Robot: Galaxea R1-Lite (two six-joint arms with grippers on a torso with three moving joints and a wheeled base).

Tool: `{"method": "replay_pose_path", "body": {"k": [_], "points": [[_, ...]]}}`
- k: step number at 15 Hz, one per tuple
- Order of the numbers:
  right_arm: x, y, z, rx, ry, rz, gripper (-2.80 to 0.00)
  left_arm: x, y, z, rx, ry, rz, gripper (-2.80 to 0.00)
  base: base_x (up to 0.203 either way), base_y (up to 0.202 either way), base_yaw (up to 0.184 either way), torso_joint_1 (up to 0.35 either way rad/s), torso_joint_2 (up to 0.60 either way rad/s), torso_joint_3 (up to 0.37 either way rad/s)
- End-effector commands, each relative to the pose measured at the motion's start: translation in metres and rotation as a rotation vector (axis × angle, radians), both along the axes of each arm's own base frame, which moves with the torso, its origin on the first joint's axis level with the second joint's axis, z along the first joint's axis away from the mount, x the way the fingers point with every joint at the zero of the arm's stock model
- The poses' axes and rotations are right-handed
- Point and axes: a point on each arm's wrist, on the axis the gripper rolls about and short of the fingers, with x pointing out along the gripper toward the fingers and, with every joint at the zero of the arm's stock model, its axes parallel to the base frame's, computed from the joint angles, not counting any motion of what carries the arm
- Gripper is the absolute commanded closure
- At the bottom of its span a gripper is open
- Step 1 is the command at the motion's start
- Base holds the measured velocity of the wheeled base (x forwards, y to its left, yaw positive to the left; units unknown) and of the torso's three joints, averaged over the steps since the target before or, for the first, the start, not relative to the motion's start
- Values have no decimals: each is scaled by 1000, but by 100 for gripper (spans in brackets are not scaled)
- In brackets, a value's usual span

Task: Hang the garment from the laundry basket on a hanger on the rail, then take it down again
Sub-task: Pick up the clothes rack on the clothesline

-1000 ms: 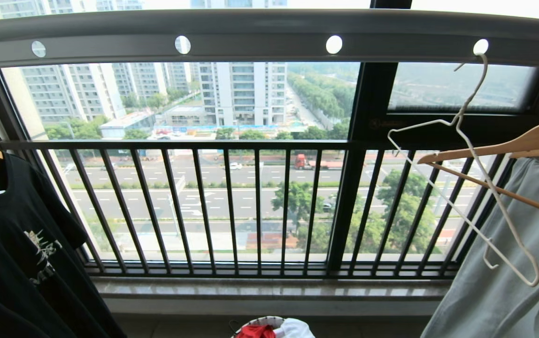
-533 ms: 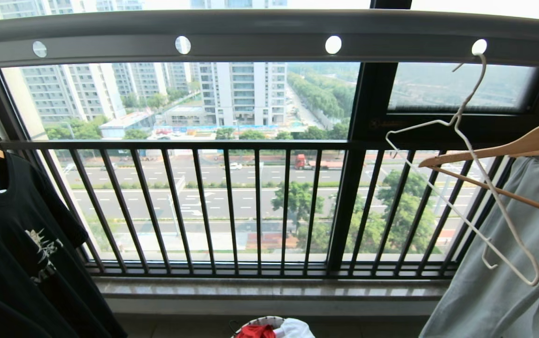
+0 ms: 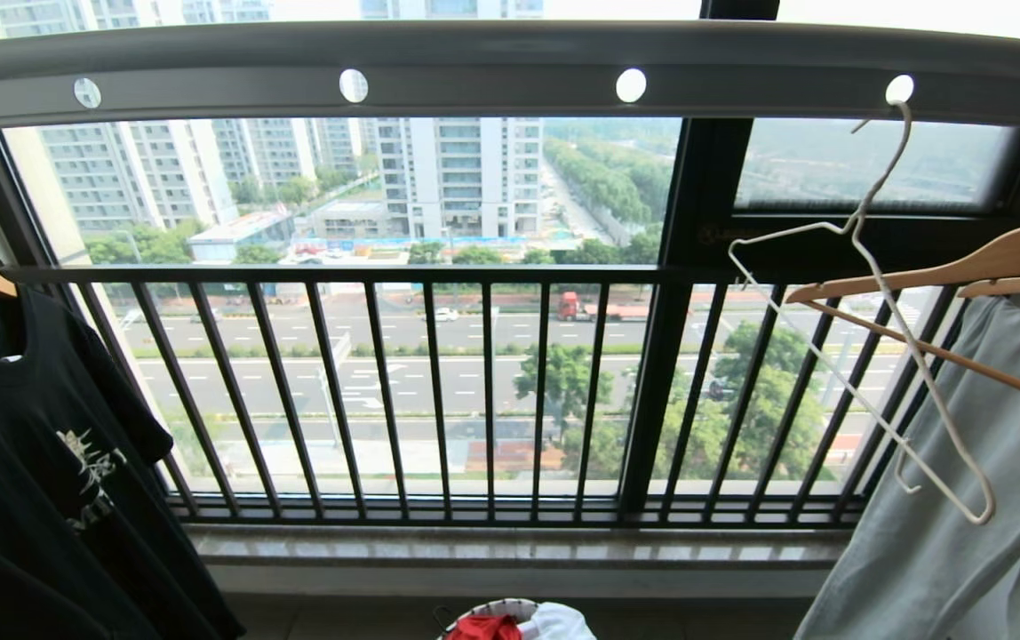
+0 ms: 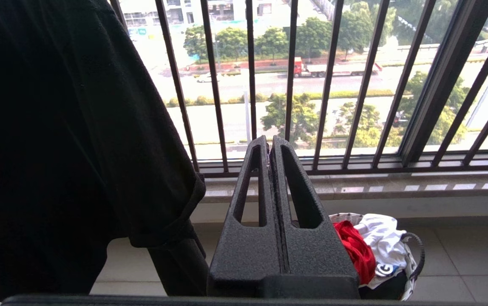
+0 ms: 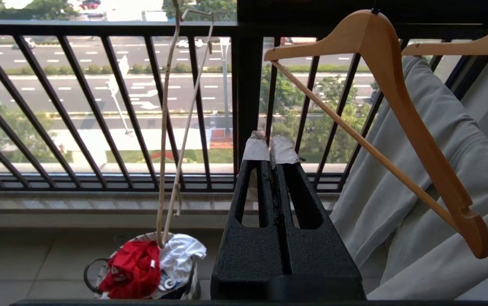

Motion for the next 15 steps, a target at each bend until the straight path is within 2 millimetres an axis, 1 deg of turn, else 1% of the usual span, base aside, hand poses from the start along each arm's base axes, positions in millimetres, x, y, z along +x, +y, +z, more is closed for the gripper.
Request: {"method": "replay_pose_path", "body": {"k": [1, 2, 3, 4, 8, 9, 12, 15], "points": [[56, 1, 28, 29, 198, 1, 0, 0, 0, 0, 0, 1, 0, 0, 0, 0, 0, 0, 0, 0], [67, 2, 36, 51, 248, 9, 0, 0, 0, 0, 0, 1, -1, 0, 0, 0, 0, 0, 0, 0], [78, 5, 41, 67, 307, 26, 0, 0, 0, 0, 0, 1, -1, 0, 0, 0, 0, 0, 0, 0], [84, 10, 43, 72, 354, 56, 0, 0, 0, 0, 0, 1, -1, 0, 0, 0, 0, 0, 0, 0], [108, 40, 36, 112, 473, 127, 0, 0, 0, 0, 0, 1, 0, 0, 0, 0, 0, 0, 0, 0], [112, 45, 34, 124, 486, 118, -280, 0, 0, 0, 0, 1, -1, 0, 0, 0, 0, 0, 0, 0], [114, 49, 33, 116, 482, 101, -280, 0, 0, 0, 0, 1, -1, 0, 0, 0, 0, 0, 10, -1], [129, 54, 29, 98, 478, 64, -280, 0, 0, 0, 0, 2, -1, 0, 0, 0, 0, 0, 0, 0]]}}
